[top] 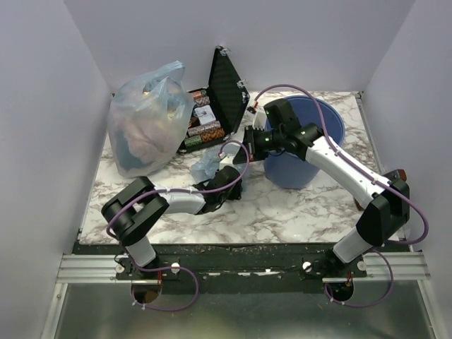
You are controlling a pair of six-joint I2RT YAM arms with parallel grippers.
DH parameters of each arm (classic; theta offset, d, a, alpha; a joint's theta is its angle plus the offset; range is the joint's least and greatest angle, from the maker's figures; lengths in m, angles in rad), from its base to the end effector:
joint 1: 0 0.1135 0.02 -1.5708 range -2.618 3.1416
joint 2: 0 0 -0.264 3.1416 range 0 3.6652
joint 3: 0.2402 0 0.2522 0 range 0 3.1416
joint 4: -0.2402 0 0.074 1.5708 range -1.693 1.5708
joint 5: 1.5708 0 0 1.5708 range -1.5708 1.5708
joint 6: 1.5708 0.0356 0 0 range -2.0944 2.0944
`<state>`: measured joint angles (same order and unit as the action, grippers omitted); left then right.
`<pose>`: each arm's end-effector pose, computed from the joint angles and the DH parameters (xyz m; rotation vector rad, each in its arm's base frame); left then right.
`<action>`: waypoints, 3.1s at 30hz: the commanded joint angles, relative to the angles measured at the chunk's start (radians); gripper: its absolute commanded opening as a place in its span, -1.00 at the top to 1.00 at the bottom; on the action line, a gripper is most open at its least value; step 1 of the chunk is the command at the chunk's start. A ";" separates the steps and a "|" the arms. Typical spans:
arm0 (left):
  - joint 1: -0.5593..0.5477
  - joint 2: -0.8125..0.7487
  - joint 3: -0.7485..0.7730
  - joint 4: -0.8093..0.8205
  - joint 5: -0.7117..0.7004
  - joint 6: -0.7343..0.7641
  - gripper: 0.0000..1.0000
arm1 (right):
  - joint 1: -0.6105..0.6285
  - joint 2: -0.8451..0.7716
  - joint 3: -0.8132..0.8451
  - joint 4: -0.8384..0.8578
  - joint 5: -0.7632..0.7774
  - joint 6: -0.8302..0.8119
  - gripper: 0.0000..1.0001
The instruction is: Put the trash bags into the trash bin
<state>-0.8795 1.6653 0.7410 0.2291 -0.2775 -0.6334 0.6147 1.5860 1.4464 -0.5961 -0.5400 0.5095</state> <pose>0.2137 -0.2430 0.1476 0.1319 2.2794 -0.5006 0.2774 0.2182 0.3326 -0.4312 2.4423 1.1585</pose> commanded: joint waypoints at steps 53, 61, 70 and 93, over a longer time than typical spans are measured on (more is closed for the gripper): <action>0.203 -0.585 0.914 -0.587 0.371 1.160 1.00 | -0.106 -0.378 0.245 0.541 0.132 -0.789 0.99; 0.208 -0.865 0.397 -0.845 0.317 0.918 1.00 | -0.079 -0.527 -0.087 0.223 0.158 -0.614 0.99; 0.358 0.297 2.248 -0.484 0.145 1.153 1.00 | -0.014 0.279 1.072 0.953 0.345 -0.823 0.99; 0.353 -0.816 0.553 -1.289 0.814 0.833 1.00 | 0.033 -0.417 -0.006 -0.129 -0.164 -0.652 0.99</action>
<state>-0.5301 0.7574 1.2243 -0.9749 0.3622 0.2302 0.6453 1.0859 1.3361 -0.5453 -0.5354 -0.1684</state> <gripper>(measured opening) 0.006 0.011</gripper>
